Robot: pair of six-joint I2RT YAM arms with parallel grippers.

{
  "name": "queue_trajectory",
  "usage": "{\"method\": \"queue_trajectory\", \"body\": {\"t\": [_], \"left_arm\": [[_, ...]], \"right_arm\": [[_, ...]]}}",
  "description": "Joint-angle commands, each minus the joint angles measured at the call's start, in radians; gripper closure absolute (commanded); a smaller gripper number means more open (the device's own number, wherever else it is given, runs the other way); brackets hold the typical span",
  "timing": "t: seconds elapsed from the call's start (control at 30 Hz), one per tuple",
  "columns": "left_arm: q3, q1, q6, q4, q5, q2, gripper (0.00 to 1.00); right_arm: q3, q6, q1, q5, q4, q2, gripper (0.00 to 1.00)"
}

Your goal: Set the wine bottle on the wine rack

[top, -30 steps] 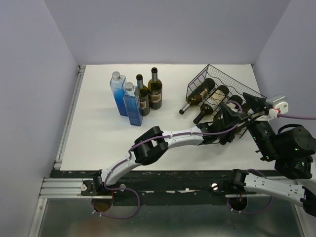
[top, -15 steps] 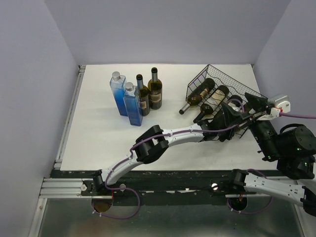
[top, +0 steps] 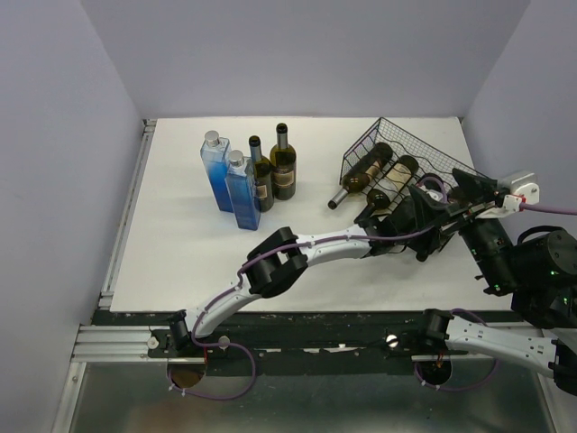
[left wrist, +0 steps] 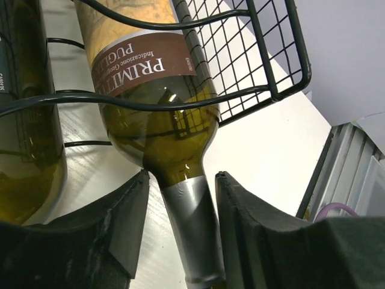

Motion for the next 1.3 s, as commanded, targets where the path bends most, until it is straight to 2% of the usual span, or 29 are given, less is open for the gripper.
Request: {"method": "queue_trajectory", "body": {"t": [0.0,0.1,0.2,0.37,0.5,0.63,0.83,0.93,1.17,1.27], "left_arm": [[-0.018,-0.001,0.011,0.132,0.039,-0.052,0.38],[-0.082,0.001,0.008,0.156,0.047,-0.091,0.32],[-0.180,0.004,-0.010,0.211,0.053,-0.132,0.21],[-0.256,0.010,-0.003,0.224,0.065,-0.193,0.21],[-0.375,0.011,0.069,0.247,0.095,-0.308,0.19],[-0.451,0.008,0.200,0.129,0.078,-0.445,0.16],[-0.696,0.008,0.341,0.006,0.030,-0.732,0.13],[-0.792,0.010,0.387,-0.094,-0.059,-0.873,0.11],[-0.966,0.066,0.386,-0.221,-0.210,-1.186,0.04],[-0.981,0.132,0.349,-0.288,-0.221,-1.307,0.01]], "right_arm": [[0.026,0.013,0.004,0.018,-0.025,0.014,0.07],[0.034,0.023,0.004,0.015,-0.031,0.019,0.07],[0.037,0.034,0.004,0.014,-0.037,0.023,0.07],[0.051,0.065,0.004,0.015,-0.055,0.036,0.07],[0.112,0.138,0.004,0.034,-0.118,0.068,0.02],[0.175,0.224,0.004,0.055,-0.193,0.114,0.01],[0.212,0.359,0.004,0.087,-0.233,0.146,0.01],[0.250,0.416,0.004,0.133,-0.246,0.177,0.02],[0.316,0.499,0.004,0.276,-0.229,0.270,0.05],[0.396,0.528,0.004,0.350,-0.296,0.365,0.05]]}}
